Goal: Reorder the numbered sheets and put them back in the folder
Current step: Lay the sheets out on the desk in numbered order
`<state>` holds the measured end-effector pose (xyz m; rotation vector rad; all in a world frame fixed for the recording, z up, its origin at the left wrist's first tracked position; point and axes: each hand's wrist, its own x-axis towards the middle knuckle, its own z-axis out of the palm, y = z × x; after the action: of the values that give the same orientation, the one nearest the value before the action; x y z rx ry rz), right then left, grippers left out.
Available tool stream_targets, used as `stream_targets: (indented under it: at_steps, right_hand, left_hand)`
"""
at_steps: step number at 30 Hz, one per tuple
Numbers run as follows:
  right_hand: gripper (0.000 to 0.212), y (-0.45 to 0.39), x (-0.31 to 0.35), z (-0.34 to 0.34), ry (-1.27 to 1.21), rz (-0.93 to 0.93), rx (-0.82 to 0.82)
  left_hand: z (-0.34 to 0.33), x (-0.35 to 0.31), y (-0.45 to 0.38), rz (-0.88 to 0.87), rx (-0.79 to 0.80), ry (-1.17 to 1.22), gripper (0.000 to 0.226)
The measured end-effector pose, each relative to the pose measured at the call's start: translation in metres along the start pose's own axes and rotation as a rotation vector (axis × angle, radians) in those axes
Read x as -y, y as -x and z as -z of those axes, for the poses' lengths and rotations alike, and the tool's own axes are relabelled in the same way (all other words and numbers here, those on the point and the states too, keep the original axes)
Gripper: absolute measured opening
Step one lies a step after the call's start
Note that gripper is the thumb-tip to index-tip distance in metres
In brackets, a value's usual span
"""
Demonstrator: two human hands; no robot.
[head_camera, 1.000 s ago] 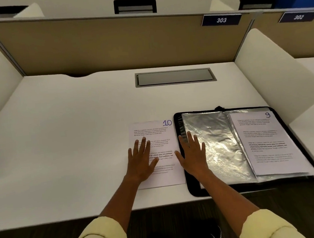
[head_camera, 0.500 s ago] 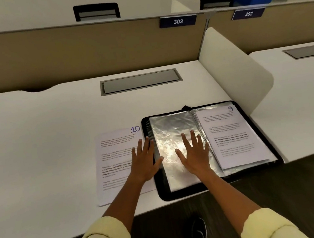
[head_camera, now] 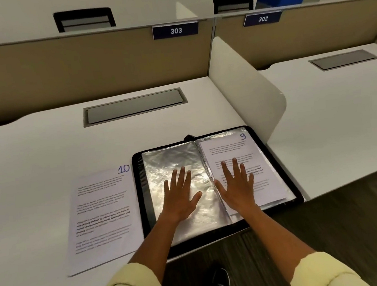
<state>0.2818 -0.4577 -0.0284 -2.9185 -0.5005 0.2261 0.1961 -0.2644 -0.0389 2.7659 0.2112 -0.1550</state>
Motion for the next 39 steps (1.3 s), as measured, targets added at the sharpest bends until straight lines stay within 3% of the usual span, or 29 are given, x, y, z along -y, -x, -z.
stream_targets:
  at_steps: [10, 21, 31, 39]
  right_hand:
    - [0.074, -0.024, -0.071, 0.000, -0.033, -0.067, 0.038]
    - [0.058, -0.046, -0.115, 0.002, -0.251, -0.238, -0.071]
    - [0.030, -0.060, -0.129, 0.008, -0.458, -0.242, -0.344]
    - [0.017, -0.057, -0.135, 0.020, -0.636, -0.265, -0.393]
  left_hand:
    - [-0.022, -0.065, -0.036, 0.009, 0.073, 0.006, 0.080]
    - [-0.039, -0.091, -0.049, 0.028, 0.141, -0.034, 0.085]
    - [-0.044, -0.093, -0.056, 0.057, 0.148, -0.041, 0.088]
    - [-0.045, -0.093, -0.060, 0.063, 0.072, 0.017, 0.104]
